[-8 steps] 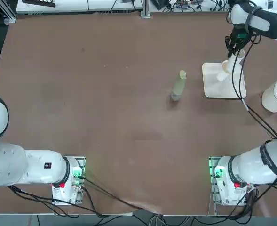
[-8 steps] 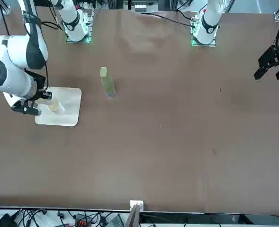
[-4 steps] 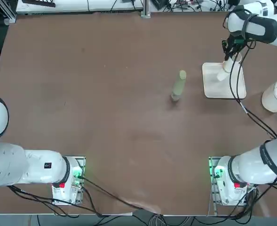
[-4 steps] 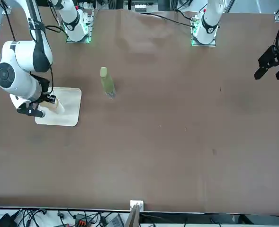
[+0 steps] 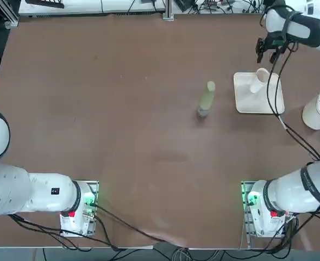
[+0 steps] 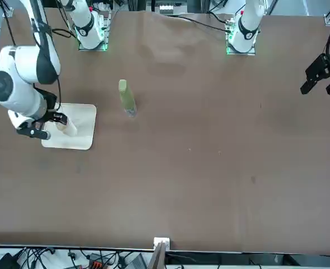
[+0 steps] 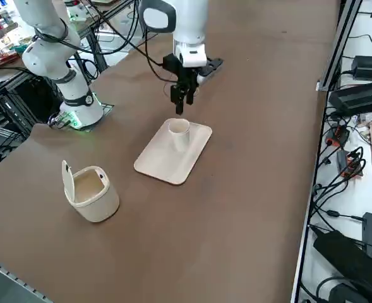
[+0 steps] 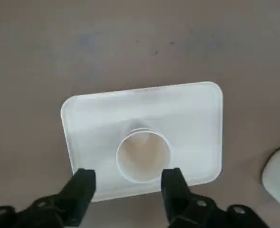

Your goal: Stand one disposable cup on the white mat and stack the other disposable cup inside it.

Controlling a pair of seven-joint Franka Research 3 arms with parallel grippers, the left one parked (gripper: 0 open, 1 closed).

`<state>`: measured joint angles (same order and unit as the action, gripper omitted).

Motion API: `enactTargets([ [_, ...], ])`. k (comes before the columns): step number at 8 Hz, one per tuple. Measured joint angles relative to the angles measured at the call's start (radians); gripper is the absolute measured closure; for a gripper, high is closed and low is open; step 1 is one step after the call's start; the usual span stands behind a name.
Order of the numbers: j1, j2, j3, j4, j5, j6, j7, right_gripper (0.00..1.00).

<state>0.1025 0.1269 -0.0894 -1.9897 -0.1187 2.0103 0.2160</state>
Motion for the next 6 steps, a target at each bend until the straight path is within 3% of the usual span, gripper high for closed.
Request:
enactTargets([
  [1,-0.003,-0.031,-0.006,0.051,0.006,-0.063,-0.028,0.00],
  [4,-0.027,-0.104,-0.015,0.260,0.071,-0.304,-0.199,0.00],
  [6,-0.030,-0.124,-0.013,0.351,0.080,-0.397,-0.223,0.00],
])
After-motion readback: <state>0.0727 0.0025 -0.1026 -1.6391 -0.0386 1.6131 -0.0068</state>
